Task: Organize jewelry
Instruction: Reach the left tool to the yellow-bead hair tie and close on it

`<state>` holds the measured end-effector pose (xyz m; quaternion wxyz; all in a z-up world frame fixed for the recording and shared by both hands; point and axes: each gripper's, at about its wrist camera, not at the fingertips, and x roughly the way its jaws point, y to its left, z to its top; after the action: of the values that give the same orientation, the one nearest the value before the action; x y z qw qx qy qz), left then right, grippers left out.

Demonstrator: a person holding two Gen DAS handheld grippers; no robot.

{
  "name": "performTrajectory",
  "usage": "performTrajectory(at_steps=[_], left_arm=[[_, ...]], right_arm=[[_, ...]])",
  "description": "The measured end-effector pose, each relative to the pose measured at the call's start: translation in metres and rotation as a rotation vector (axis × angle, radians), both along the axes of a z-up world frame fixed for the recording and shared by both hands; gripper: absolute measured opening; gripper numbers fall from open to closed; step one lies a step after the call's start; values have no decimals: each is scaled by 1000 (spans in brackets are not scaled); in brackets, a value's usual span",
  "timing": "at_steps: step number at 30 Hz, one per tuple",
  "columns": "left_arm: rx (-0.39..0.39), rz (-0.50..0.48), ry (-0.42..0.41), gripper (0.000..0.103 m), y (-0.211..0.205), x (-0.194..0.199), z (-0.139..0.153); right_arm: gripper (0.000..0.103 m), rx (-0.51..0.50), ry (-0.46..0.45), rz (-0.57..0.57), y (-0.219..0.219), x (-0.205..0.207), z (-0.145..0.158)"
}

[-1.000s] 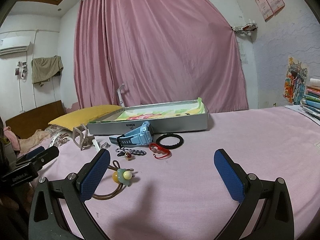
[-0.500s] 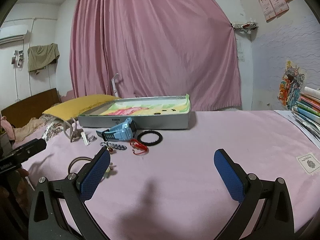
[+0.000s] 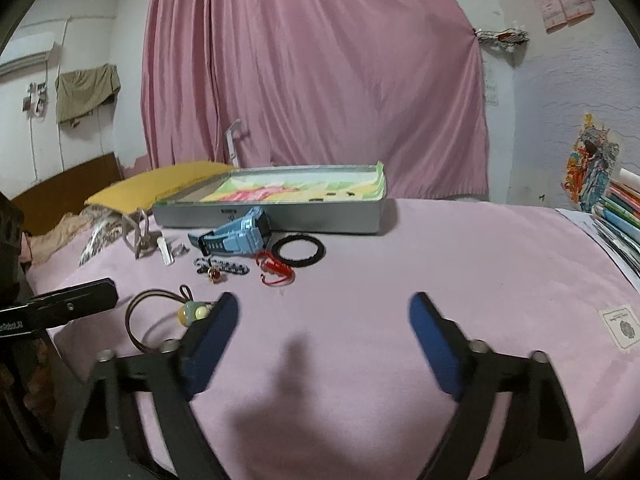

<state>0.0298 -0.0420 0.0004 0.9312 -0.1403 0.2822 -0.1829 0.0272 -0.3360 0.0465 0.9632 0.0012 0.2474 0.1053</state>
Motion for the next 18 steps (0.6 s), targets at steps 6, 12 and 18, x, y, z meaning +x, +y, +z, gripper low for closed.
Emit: performTrajectory(at_steps=[6,12,18], left_arm=[[-26,-121,84,27,-10,11,-5],[-6,-116,103,3,-11,19,-1],[6,-86,128,3,-7,31,1]], right_arm=[[55,18,62,52,5,5,-5],[45,23,123,82,12,16,-9],[44,-12,176,103,28,30,-5]])
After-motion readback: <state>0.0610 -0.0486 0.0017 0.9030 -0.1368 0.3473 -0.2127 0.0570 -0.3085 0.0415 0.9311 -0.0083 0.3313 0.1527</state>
